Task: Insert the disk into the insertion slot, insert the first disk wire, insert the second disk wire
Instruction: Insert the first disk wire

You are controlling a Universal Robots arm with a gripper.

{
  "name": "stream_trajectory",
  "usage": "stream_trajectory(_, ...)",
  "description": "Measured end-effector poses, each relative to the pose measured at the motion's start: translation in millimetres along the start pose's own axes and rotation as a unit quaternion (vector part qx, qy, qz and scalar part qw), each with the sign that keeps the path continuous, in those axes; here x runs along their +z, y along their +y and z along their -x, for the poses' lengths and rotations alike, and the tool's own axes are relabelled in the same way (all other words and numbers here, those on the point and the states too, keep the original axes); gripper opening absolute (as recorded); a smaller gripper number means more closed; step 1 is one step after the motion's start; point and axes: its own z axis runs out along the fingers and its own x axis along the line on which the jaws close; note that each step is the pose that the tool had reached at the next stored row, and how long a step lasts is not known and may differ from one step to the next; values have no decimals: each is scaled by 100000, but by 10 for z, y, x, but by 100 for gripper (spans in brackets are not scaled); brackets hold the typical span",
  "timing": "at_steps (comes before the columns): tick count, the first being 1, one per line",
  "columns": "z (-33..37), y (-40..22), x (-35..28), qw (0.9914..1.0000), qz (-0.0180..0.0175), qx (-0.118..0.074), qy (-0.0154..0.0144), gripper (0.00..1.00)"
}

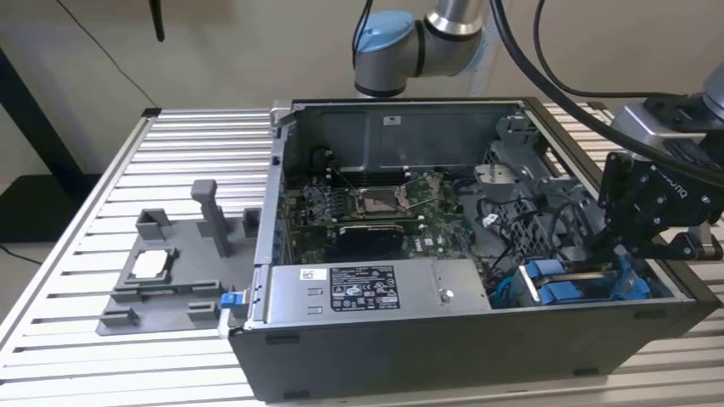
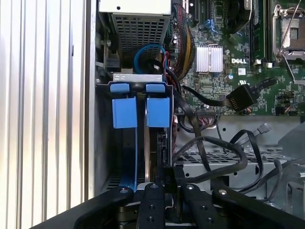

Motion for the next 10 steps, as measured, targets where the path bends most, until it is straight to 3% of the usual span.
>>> stream_trajectory(10,-5,-4,9,99995,-68,955,-89,19)
